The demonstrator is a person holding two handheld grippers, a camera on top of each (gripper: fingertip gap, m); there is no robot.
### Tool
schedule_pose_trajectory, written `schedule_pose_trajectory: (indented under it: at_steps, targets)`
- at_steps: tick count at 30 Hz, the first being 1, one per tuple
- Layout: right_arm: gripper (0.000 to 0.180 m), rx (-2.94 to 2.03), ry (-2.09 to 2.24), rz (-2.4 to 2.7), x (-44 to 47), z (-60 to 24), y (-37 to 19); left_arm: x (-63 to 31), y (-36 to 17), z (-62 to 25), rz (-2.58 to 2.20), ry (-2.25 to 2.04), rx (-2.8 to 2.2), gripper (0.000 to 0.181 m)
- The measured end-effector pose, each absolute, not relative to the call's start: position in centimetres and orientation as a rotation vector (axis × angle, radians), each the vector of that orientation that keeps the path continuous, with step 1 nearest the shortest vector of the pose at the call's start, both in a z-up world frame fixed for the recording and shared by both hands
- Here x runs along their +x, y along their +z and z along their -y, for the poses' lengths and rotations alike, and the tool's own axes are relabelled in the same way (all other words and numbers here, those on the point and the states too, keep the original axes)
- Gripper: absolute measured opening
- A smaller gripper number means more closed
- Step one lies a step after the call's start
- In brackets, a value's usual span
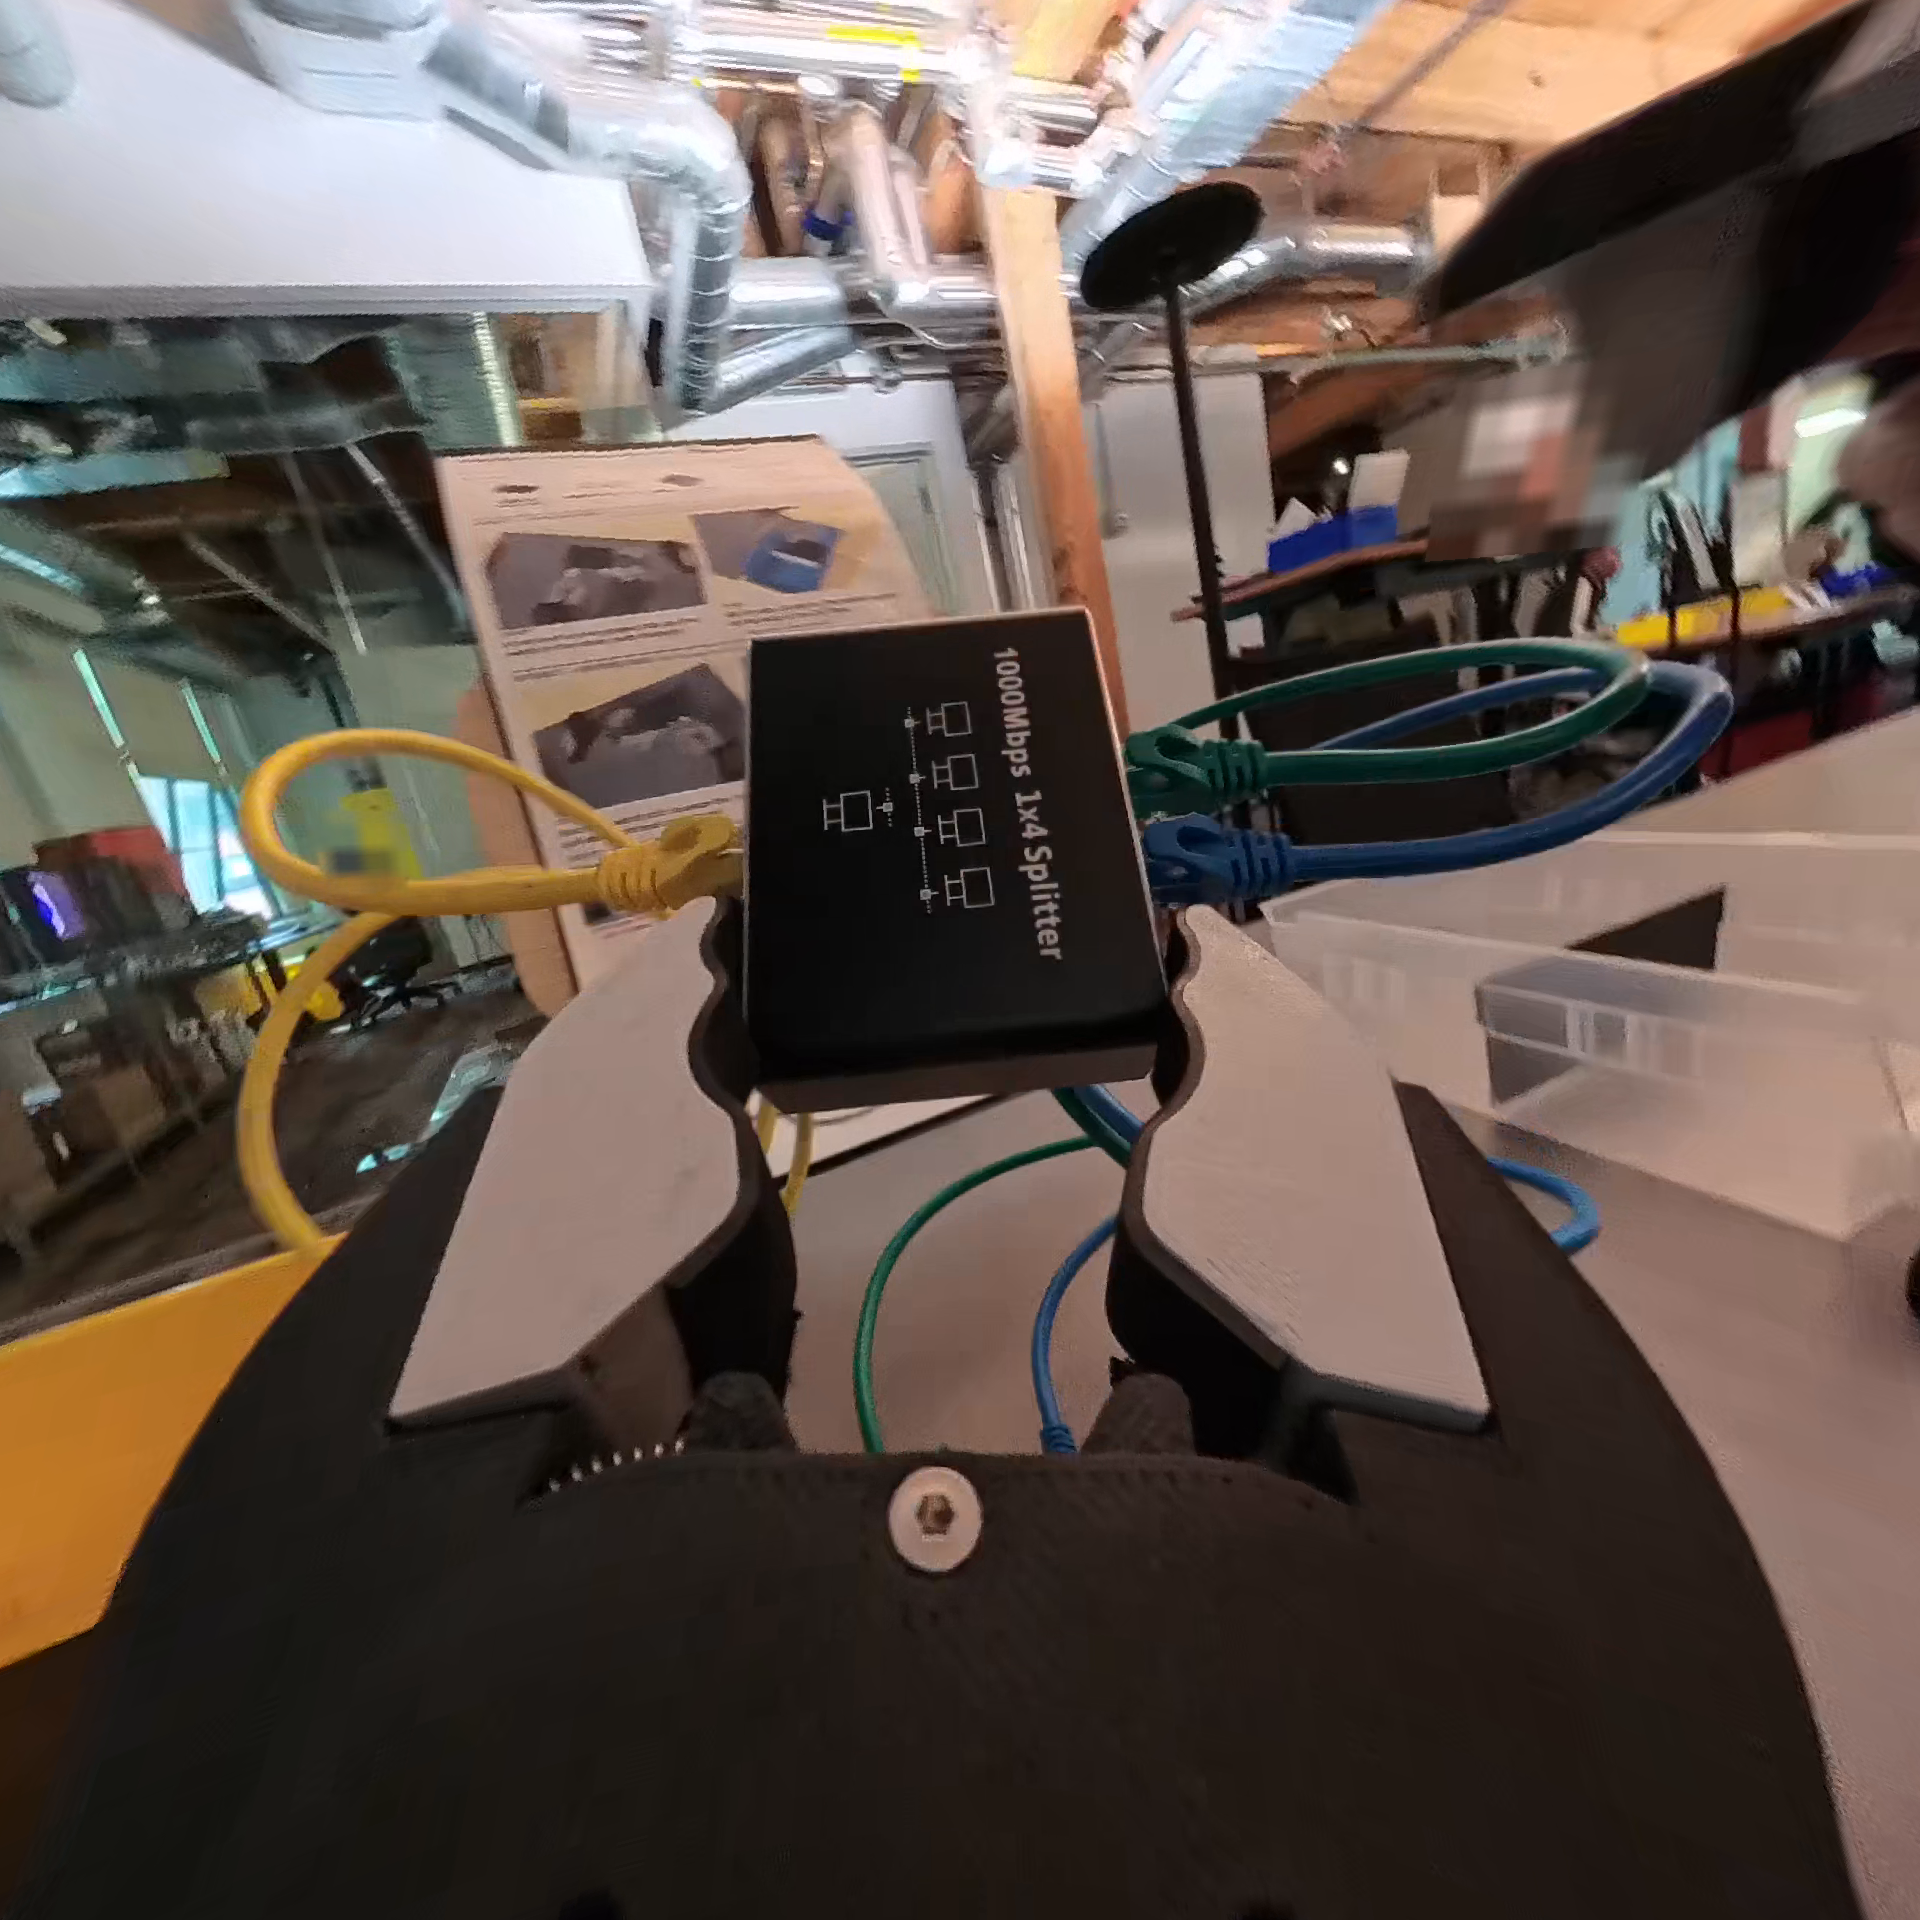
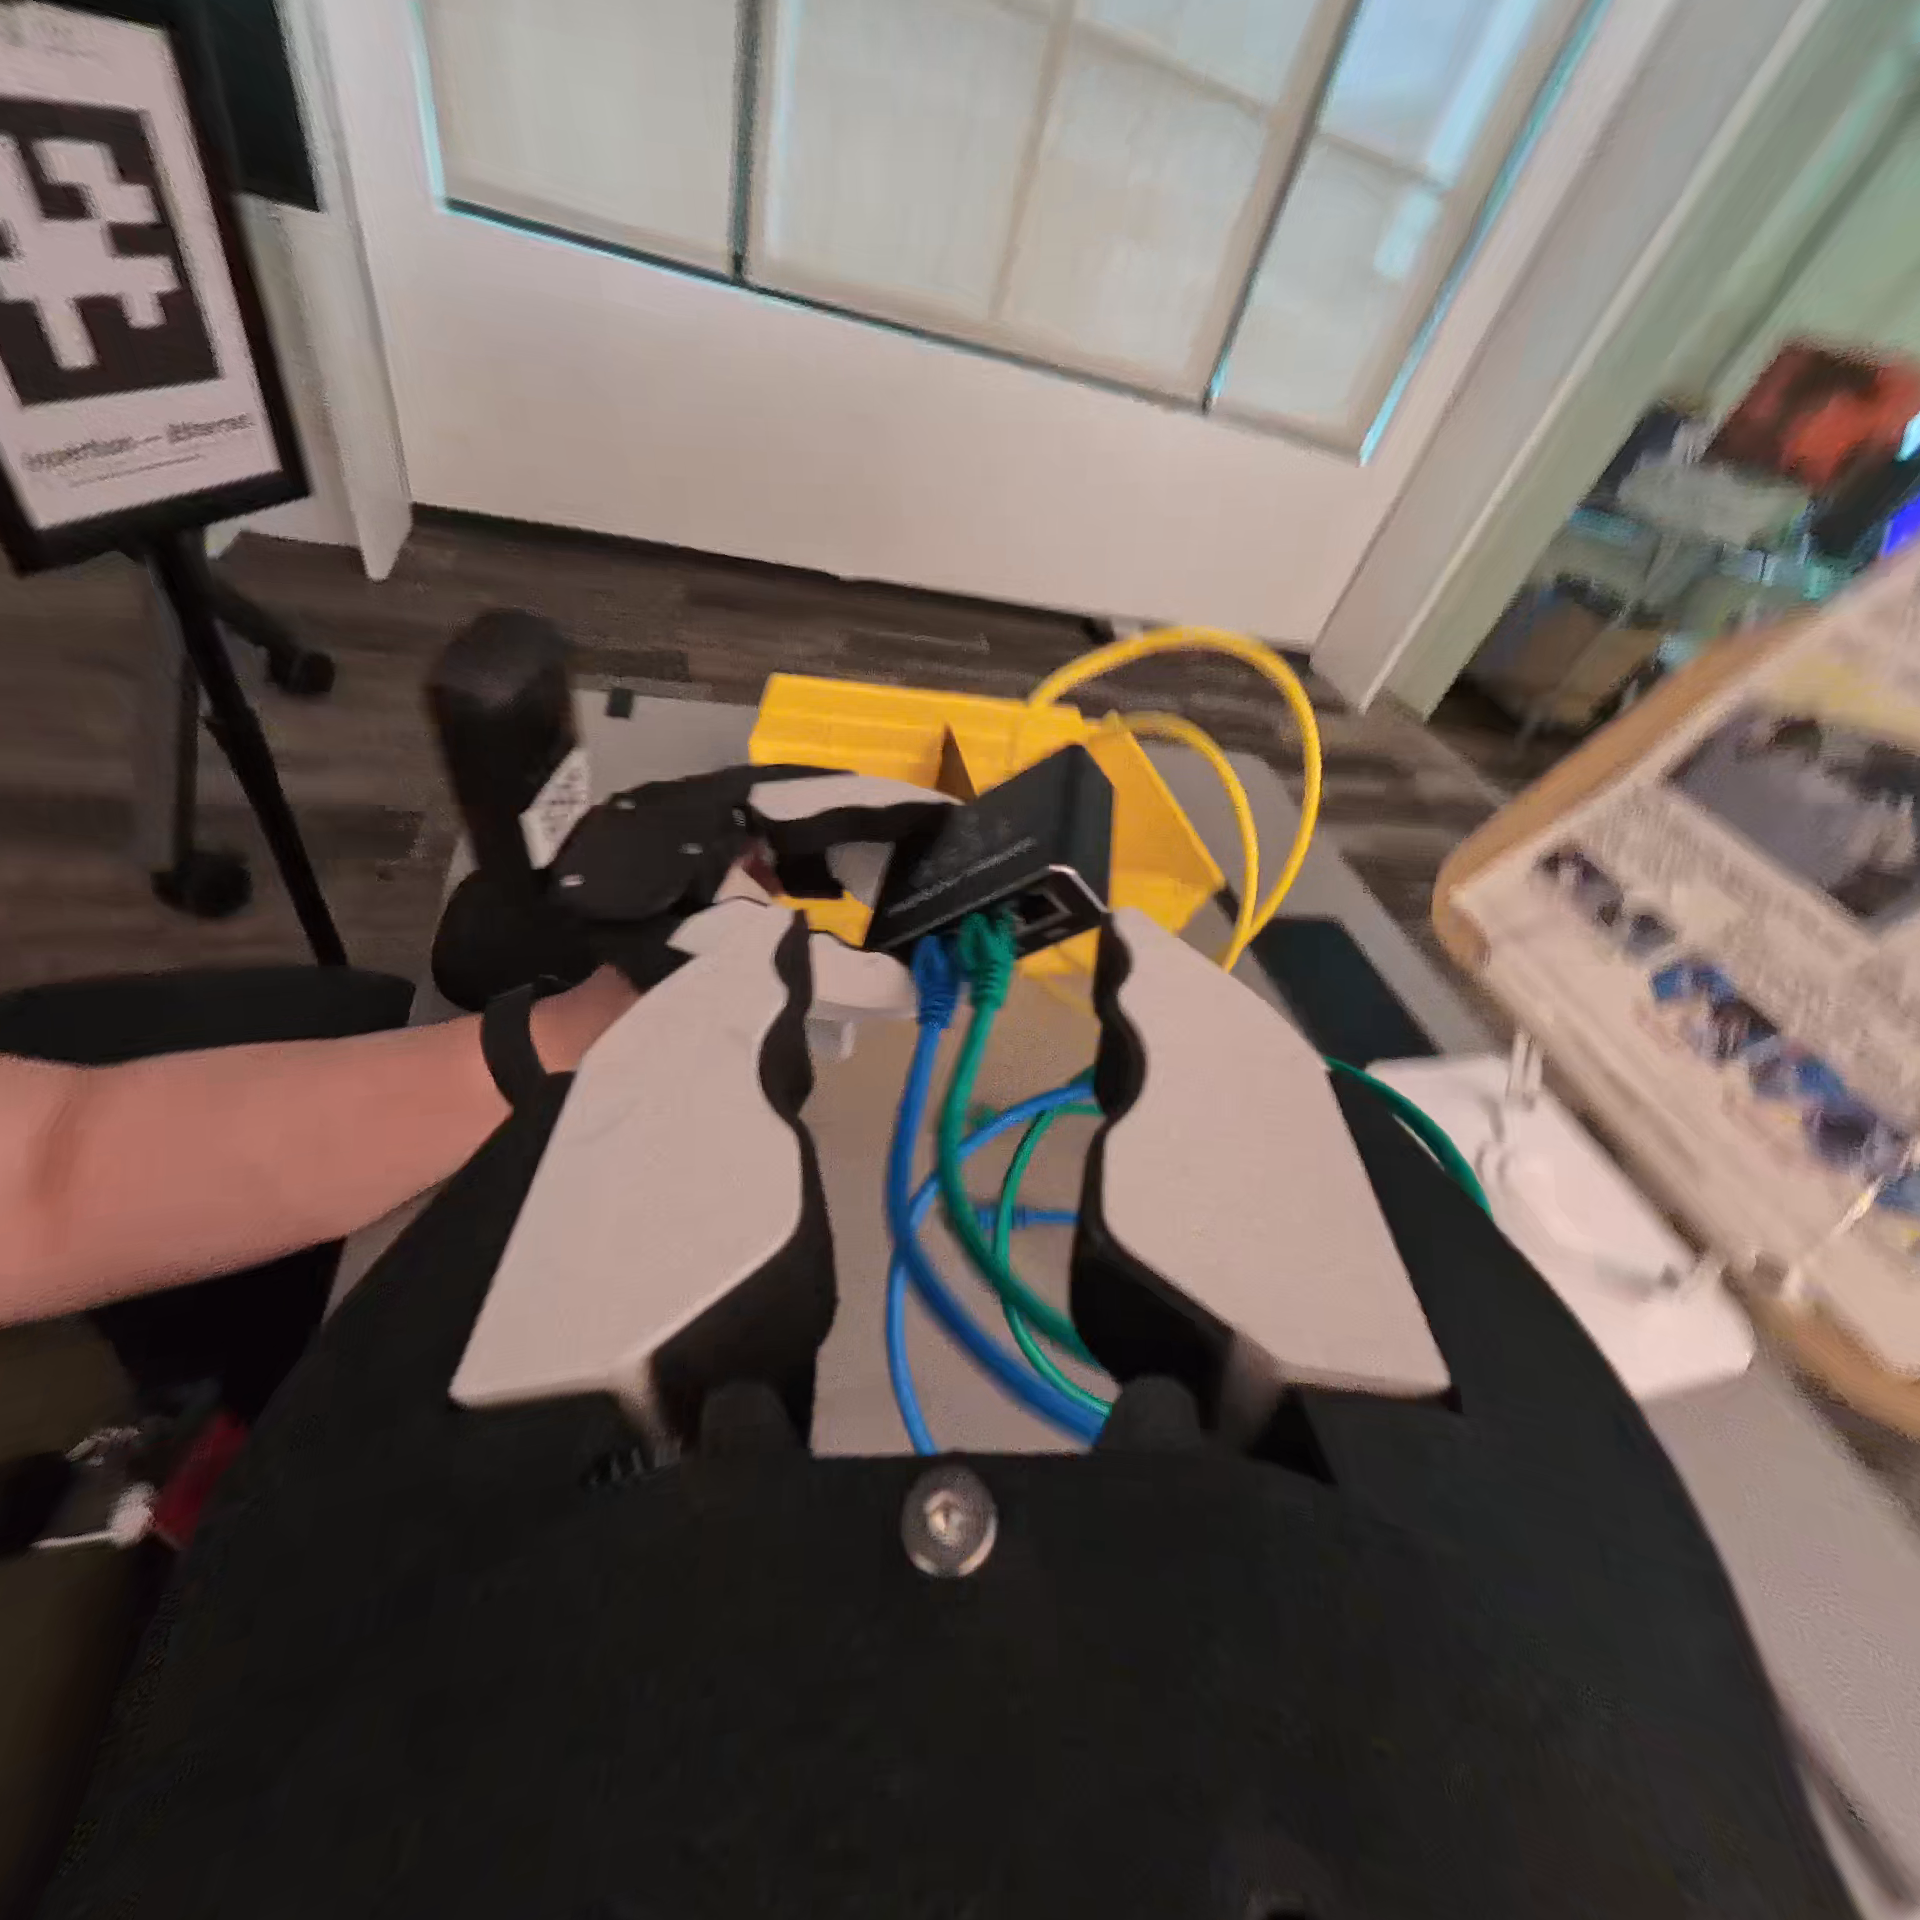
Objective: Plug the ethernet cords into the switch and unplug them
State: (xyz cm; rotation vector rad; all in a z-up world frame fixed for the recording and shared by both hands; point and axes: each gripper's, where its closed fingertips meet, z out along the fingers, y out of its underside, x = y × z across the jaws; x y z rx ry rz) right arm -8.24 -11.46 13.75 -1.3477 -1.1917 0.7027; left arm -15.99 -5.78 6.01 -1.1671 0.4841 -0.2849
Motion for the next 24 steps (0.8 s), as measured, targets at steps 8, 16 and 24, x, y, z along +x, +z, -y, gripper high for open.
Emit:
schedule_pose_trajectory:
  at_steps: [8, 16, 24]
  targets:
    - [0.06, -1.912, 1.333, 1.197, -8.9, 7.3, 4.6, -9.2, 3.4, 8.5, -0.888, -0.195, -1.102, 0.076]
    - [0.037, -2.045, 1.424, 1.448, -9.1, 8.5, -0.1, -7.2, 0.2, 7.9, -1.054, -0.037, -1.133, 0.076]
    - [0.037, -1.724, 1.492, 1.256, -8.1, 6.1, 5.6, -12.1, 5.4, 7.4, -0.603, -0.343, -1.088, 0.075]
